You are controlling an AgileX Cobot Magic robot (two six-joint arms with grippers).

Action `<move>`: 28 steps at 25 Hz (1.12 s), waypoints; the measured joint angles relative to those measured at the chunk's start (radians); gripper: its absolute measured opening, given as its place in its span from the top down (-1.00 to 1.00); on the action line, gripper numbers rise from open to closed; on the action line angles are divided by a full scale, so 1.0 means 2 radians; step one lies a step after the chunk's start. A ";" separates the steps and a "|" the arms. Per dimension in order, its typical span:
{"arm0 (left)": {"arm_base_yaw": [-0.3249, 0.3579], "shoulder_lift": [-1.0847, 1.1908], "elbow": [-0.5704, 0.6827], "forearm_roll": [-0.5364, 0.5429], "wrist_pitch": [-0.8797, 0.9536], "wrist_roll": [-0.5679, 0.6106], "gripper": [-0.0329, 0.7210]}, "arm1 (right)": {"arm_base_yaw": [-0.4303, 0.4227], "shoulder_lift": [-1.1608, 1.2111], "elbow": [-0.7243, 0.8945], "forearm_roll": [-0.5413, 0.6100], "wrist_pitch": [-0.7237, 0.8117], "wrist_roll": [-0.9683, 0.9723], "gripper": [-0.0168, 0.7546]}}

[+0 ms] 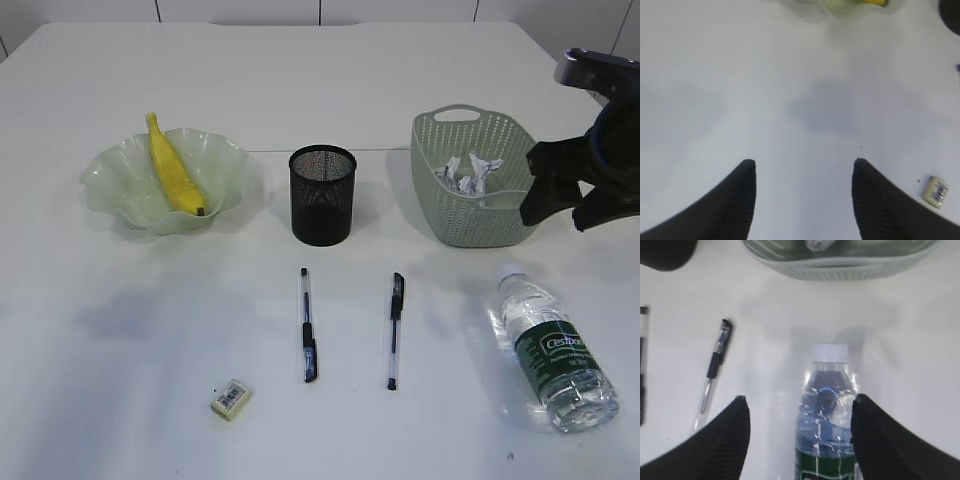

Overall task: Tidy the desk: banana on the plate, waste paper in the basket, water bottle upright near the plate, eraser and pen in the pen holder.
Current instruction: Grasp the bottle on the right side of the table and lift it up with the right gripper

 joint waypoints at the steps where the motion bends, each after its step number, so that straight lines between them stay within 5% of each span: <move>1: 0.019 0.001 0.000 0.000 0.003 -0.001 -0.21 | 0.000 -0.004 0.000 -0.014 0.008 0.008 -0.28; 4: 0.054 0.010 0.001 0.001 0.010 -0.003 -0.21 | 0.000 -0.012 0.000 -0.043 0.040 0.022 -0.28; 10: 0.059 0.019 0.006 0.013 0.017 0.003 -0.25 | 0.019 -0.014 -0.002 -0.103 0.068 0.032 -0.28; 14: 0.060 0.024 0.006 0.021 0.018 0.005 -0.56 | 0.067 -0.004 -0.003 -0.163 0.070 0.068 -0.28; 20: 0.060 0.024 0.006 0.021 0.023 0.006 -0.70 | 0.083 0.044 -0.003 -0.174 0.053 0.100 -0.30; 28: 0.060 0.024 0.006 0.021 0.024 0.006 -0.67 | 0.083 0.085 -0.004 -0.179 0.028 0.109 -0.63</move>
